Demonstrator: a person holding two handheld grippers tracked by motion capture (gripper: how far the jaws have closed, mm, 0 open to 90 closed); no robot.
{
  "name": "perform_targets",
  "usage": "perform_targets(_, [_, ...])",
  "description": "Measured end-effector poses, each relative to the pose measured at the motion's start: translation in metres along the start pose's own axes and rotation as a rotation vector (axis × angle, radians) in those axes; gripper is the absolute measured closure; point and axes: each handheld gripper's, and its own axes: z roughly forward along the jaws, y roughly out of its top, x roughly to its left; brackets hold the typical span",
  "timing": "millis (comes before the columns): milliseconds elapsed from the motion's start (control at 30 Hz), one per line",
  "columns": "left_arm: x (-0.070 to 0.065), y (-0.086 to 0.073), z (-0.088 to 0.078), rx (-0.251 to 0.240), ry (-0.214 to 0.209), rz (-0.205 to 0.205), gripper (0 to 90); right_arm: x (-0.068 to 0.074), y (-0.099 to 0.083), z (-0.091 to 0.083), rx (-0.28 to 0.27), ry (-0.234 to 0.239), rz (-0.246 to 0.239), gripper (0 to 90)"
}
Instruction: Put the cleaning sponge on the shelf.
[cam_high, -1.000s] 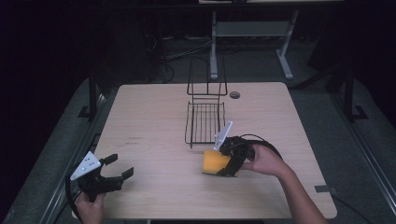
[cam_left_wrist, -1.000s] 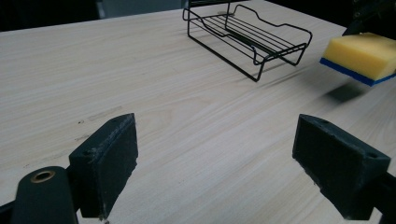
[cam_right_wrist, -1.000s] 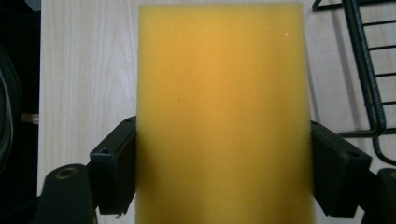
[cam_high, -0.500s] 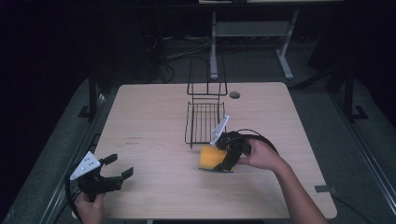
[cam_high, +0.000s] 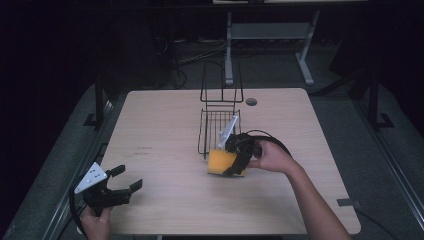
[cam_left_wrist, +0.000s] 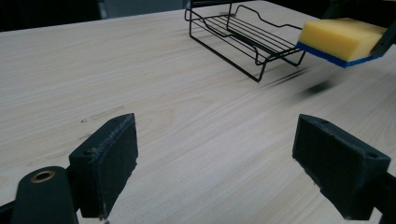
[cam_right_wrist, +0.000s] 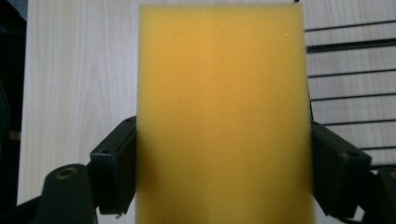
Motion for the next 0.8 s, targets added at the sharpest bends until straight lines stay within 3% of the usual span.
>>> perform_targets(500, [-0.001,0.001,0.002,0.005,-0.002,0.006,13.4,-0.019,0.009,-0.002,0.008,0.001,0.027,21.6])
perform_targets(800, [-0.001,0.001,0.002,0.004,-0.002,0.006,13.4,-0.026,0.017,-0.003,0.005,0.0,0.017,21.6])
